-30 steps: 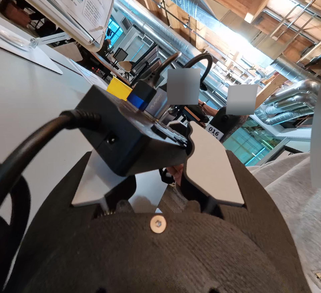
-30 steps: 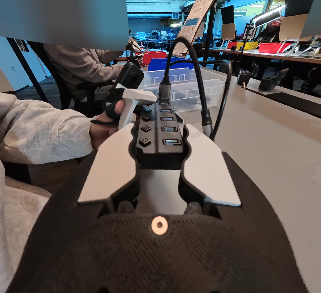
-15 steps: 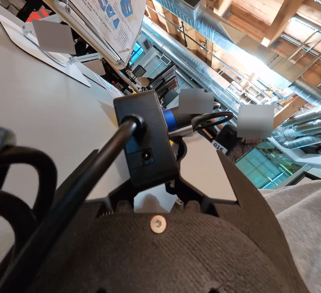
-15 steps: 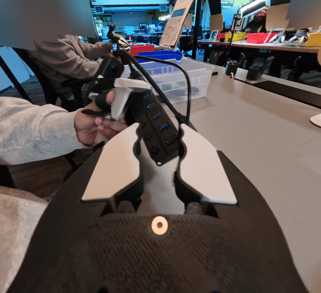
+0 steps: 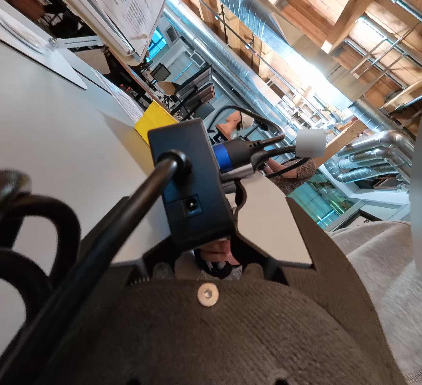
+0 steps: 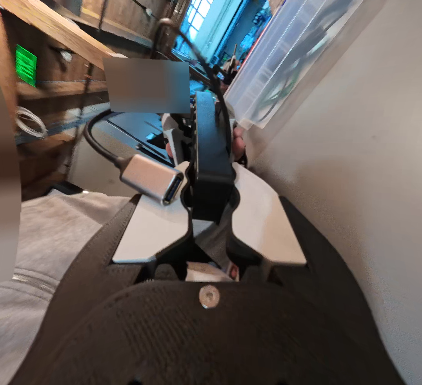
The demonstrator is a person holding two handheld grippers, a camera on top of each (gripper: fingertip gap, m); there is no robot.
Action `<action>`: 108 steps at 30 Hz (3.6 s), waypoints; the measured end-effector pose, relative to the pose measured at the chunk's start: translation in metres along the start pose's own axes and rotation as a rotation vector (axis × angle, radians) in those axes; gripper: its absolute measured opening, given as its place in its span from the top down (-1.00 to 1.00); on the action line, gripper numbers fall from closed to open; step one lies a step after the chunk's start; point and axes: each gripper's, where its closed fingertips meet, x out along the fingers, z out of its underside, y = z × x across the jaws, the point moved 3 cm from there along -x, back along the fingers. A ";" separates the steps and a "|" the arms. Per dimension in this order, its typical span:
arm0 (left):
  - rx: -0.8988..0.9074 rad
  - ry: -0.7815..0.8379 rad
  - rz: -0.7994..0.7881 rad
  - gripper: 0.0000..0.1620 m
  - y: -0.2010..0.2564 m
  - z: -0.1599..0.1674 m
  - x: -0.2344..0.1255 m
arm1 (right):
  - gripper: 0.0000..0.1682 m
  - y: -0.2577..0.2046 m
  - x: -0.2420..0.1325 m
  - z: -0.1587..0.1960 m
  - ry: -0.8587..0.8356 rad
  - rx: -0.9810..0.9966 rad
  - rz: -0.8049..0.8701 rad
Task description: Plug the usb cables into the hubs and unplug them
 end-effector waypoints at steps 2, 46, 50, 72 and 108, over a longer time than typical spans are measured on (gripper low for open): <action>-0.001 -0.003 -0.003 0.40 0.000 0.001 0.001 | 0.65 0.002 -0.002 -0.002 0.042 0.094 -0.036; 0.311 0.128 -0.257 0.69 -0.003 -0.027 -0.019 | 0.55 0.024 -0.013 -0.006 0.150 0.109 0.157; 0.293 0.197 -0.302 0.69 -0.007 -0.039 -0.029 | 0.58 0.033 -0.027 -0.020 0.208 0.091 0.229; 0.227 0.177 -0.357 0.70 -0.008 -0.027 -0.044 | 0.76 -0.034 0.068 -0.132 -0.079 -0.768 0.274; 0.062 0.176 -0.368 0.69 -0.010 -0.010 -0.070 | 1.00 0.109 0.337 -0.039 -1.826 -0.814 0.558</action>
